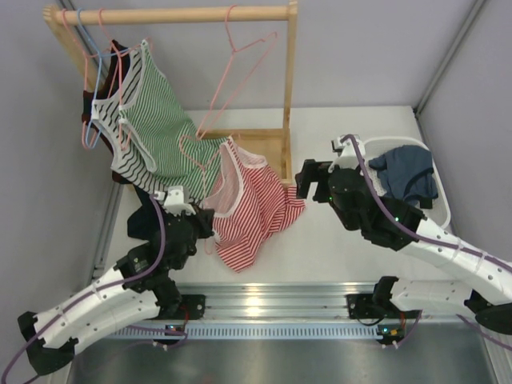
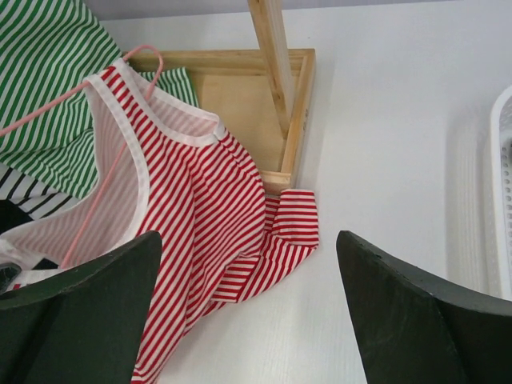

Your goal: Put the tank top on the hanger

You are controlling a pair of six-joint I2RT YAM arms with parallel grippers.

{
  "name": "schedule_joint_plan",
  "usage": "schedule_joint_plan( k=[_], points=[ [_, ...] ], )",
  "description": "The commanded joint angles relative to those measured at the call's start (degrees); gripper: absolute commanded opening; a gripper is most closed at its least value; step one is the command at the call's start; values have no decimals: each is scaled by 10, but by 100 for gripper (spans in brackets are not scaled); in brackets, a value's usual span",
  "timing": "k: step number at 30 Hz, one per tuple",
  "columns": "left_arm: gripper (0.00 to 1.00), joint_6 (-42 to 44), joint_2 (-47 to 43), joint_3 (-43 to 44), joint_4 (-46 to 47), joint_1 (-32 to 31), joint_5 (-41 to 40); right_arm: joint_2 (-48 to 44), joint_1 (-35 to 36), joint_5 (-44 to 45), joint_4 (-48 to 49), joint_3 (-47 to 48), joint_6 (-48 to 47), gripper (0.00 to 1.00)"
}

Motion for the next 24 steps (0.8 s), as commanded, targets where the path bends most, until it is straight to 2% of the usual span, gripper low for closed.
schedule_joint_plan(
  k=[1,5,9,10,11,15,21,24],
  points=[
    [0,2,13,53,3,0,-62,-20,9,15,1,5,-3,90],
    [0,21,29,81,2,4,-85,-24,9,14,-4,4,-2,90],
    [0,79,69,131,6,40,-77,-28,9,12,-6,3,-5,90],
    [0,103,79,155,9,54,-62,-29,9,11,-6,1,-4,90],
    [0,109,91,167,7,73,-12,-31,9,10,-5,0,-4,90],
    [0,125,152,208,20,226,146,-34,9,7,-4,-4,-5,90],
    [0,173,226,294,37,300,221,-39,9,3,-7,-5,-7,90],
    [0,182,265,366,28,342,250,-38,9,1,-8,-2,-12,90]
  ],
)
